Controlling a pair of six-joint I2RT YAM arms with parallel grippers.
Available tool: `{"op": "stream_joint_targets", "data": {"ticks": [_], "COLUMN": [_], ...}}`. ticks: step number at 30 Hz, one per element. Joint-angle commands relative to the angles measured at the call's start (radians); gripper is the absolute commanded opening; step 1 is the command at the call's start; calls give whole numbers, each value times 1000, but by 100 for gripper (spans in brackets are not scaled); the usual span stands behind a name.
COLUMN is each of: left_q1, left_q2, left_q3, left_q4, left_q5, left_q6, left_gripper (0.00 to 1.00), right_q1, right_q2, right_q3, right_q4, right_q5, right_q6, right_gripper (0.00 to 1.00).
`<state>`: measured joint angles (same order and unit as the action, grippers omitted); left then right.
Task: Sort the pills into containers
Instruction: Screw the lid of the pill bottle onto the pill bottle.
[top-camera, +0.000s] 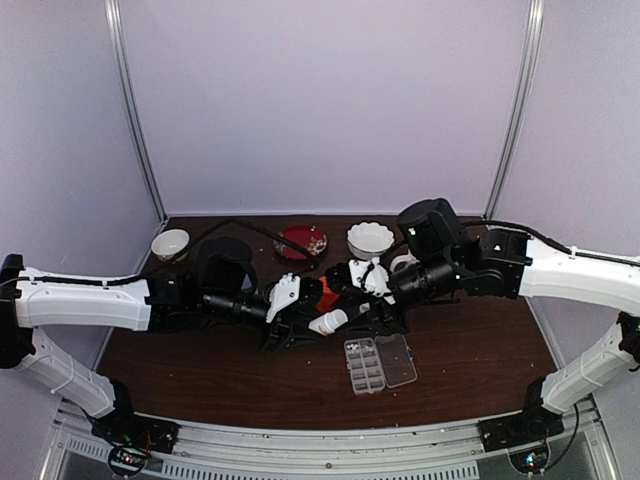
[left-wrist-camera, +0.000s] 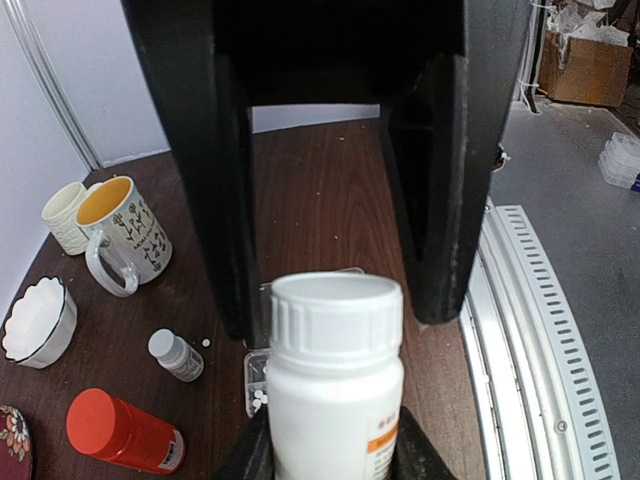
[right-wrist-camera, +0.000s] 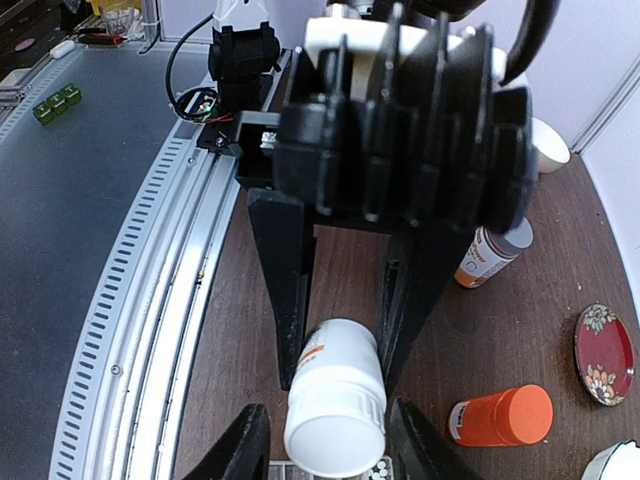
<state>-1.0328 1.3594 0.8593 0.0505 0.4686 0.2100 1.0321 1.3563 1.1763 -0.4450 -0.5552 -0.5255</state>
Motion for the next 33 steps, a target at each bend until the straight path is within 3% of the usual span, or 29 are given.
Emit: {"op": "stream_joint_targets", "data": {"ticks": [1, 6, 16, 23, 33], "left_q1": [4, 4, 5, 4, 4], "left_q2": [-20, -20, -29, -45, -48], "left_q3": [29, 27, 24, 6, -1], "left_q4": [26, 27, 36, 65, 82], "left_q5": [15, 12, 0, -36, -84], "left_q6": [-6, -5, -6, -10, -16], "left_gripper": [9, 9, 9, 9, 9], "right_q1": [14, 22, 26, 26, 26], "right_q2": [12, 19, 19, 9, 4], "right_q3": [42, 45, 35, 3, 7], "right_q4": [-16, -31, -18, 76, 76], "right_q5": [36, 57, 90, 114, 150], "right_q6": [-13, -19, 31, 262, 522], "right_gripper": [42, 39, 24, 18, 13]}}
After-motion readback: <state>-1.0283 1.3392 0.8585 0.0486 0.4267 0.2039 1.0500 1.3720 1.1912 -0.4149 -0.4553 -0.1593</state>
